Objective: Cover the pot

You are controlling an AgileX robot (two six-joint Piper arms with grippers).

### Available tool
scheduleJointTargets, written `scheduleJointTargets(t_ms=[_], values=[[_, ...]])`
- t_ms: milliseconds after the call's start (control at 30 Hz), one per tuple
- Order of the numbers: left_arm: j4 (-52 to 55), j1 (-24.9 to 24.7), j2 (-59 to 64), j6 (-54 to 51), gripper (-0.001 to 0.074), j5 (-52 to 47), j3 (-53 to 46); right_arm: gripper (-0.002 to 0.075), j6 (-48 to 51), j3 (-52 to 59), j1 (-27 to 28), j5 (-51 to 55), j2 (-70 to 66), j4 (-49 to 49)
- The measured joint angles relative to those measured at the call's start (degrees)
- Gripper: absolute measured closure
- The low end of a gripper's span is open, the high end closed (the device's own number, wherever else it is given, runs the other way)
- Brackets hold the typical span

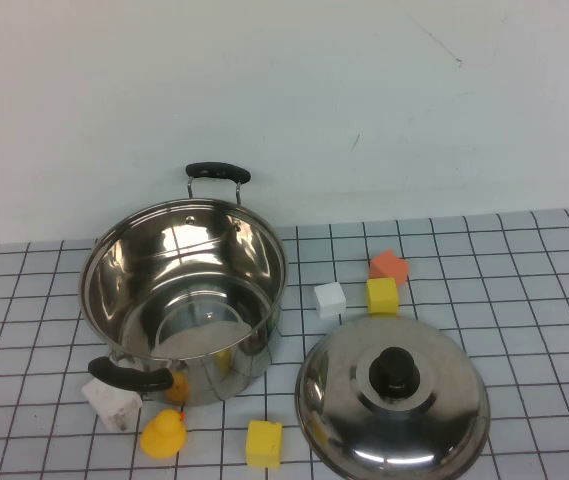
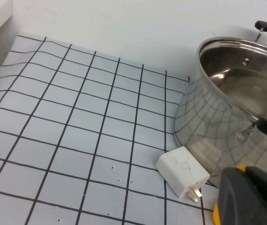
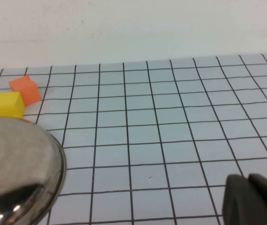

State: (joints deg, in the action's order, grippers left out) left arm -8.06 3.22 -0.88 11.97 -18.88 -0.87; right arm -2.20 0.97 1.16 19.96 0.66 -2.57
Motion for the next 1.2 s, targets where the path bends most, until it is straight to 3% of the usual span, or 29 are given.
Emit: scheduleJointTargets(t_ms=[533, 633, 833, 1000, 1200], values=[[0.0, 0.0, 0.0, 0.0, 0.0738, 0.0, 0.0, 0.0728, 0.0, 0.0, 0.0, 0.0, 0.0, 3.2], [0.0, 0.0, 0.0, 0.0, 0.0738, 0.0, 0.0, 0.0728, -0.1, 0.0, 0.0, 0.2, 0.0, 12.3], [0.0, 0.0, 0.0, 0.0, 0.0738, 0.0, 0.0, 0.0728, -3.7, 0.6, 0.0, 1.3, 0.0, 43.4], [0.0, 0.0, 0.0, 0.0, 0.0738, 0.0, 0.0, 0.0728, -0.8, 0.6, 0.0, 1.1, 0.0, 48.2], [0.0, 0.0, 0.0, 0.0, 0.0738, 0.0, 0.0, 0.0728, 12.5, 0.6, 0.0, 0.0, 0.0, 48.2]])
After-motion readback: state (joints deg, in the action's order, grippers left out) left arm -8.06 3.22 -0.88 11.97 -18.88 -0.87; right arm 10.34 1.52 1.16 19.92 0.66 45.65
